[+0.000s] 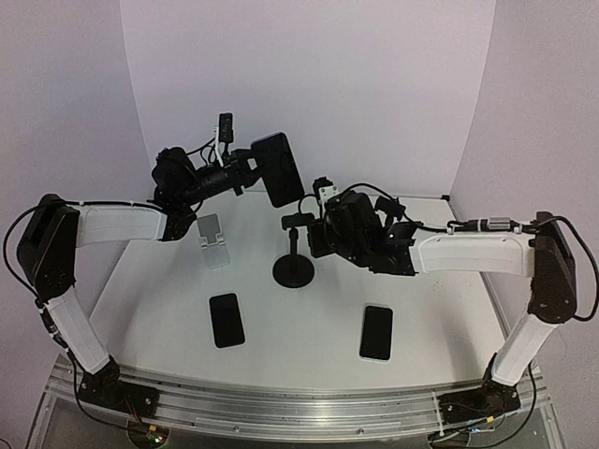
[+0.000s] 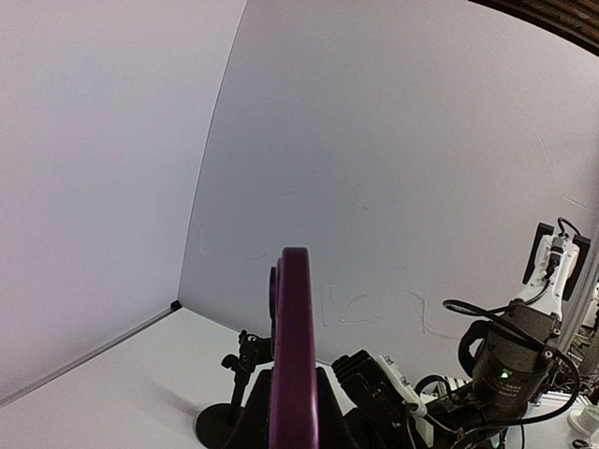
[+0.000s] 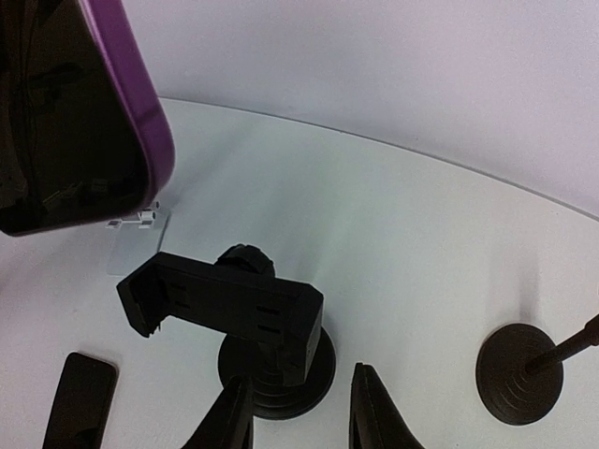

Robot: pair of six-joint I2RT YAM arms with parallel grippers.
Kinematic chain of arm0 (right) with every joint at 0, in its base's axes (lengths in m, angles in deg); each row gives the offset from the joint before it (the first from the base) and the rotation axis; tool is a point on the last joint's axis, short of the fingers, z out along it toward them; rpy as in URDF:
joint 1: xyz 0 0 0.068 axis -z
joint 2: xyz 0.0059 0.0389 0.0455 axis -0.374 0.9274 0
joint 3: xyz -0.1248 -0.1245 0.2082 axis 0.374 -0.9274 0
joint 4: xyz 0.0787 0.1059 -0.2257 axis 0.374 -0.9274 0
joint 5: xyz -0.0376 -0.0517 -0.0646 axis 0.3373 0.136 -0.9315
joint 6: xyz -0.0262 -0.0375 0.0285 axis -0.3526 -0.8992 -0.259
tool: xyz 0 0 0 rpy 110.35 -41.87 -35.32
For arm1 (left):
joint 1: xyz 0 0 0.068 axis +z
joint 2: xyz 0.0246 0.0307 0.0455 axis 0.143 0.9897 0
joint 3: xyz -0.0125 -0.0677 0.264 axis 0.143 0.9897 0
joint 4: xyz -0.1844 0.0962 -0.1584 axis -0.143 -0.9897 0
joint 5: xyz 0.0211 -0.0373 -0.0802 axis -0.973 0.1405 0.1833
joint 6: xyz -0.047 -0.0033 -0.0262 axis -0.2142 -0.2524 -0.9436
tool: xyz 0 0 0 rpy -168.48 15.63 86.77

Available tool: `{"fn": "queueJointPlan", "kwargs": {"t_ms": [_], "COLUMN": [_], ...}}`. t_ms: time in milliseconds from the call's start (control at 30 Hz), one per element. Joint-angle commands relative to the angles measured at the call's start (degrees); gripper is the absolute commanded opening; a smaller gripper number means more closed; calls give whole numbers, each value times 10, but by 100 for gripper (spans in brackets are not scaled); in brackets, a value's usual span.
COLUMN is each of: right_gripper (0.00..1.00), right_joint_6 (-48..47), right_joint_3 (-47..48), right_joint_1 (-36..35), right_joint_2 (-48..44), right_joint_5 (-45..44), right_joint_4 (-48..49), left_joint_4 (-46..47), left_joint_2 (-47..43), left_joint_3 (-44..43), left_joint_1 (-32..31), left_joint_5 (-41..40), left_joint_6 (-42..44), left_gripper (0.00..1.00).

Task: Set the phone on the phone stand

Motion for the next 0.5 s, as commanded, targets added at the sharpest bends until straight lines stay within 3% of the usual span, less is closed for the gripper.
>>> {"fn": "queueJointPlan", "kwargs": {"t_ms": [0, 200, 467], "right_gripper": [28, 21, 25], "right_joint_6": [-7, -8, -17], "right_joint_3": [23, 22, 26], "right_joint_1": [8, 10, 10], "right_joint_2": [16, 15, 19], "right_joint_5": [-5, -13, -9], "right_joint_4": [20, 23, 24], "left_joint_4": [57, 56, 61], "left_joint_2": [-1, 6, 21], "left_joint_3": [-30, -27, -32], "left_joint_1": [-4, -8, -20], "left_joint_5": [-15, -16, -21], "left_joint_6": [11, 24, 40], "left_gripper": [0, 0, 0]}}
